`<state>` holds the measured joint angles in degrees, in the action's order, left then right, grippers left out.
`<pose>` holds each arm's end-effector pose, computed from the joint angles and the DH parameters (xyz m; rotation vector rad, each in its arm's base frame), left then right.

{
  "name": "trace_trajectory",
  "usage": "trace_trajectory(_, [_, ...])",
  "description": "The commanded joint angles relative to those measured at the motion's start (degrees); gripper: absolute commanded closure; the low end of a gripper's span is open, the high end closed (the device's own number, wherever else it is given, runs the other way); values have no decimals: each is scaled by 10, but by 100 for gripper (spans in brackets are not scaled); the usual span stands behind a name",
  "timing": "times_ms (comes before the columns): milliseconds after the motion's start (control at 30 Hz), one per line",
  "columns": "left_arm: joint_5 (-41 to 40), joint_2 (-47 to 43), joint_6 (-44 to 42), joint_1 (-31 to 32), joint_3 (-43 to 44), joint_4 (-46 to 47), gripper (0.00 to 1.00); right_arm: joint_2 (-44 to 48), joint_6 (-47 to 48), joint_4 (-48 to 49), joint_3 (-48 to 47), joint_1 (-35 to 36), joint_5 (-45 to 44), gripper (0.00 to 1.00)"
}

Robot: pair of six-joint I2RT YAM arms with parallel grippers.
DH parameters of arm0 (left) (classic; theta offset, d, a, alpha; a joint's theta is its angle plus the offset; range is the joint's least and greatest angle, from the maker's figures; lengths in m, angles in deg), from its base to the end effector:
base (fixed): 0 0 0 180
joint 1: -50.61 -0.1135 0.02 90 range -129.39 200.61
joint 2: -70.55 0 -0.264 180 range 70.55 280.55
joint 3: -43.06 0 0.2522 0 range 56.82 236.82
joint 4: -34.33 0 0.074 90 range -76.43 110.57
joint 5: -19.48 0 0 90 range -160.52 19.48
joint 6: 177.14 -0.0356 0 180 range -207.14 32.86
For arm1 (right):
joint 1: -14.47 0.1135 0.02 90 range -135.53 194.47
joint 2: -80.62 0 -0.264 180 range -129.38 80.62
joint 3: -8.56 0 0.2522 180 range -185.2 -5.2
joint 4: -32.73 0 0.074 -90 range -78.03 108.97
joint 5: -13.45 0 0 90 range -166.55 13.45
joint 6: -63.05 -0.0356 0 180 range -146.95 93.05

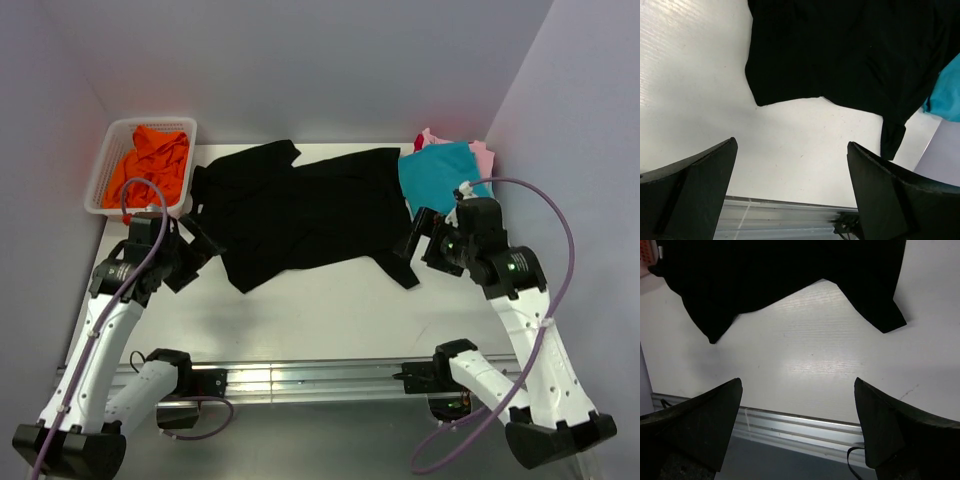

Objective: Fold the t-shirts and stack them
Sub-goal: Flatten out the tshirt

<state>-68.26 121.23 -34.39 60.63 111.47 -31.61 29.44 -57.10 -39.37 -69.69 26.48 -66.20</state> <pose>0.1632 -0.0303 0.3128 -0.8882 2.3218 -0.5361 0.1514 0.0387 0.3568 0.2910 2.3963 0.5630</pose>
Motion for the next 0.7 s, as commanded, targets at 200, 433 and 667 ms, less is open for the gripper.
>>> trace_trajectory(200, [-20, 4, -34, 3, -24, 17, 3, 98, -3, -39, 16, 7, -72, 0])
trace_trajectory(433, [-20, 120, -55, 3, -37, 79, 11, 96, -80, -45, 68, 7, -73, 0])
trace_trajectory(667, [-28, 223, -77, -2, -57, 163, 12, 96, -114, -81, 49, 7, -103, 0])
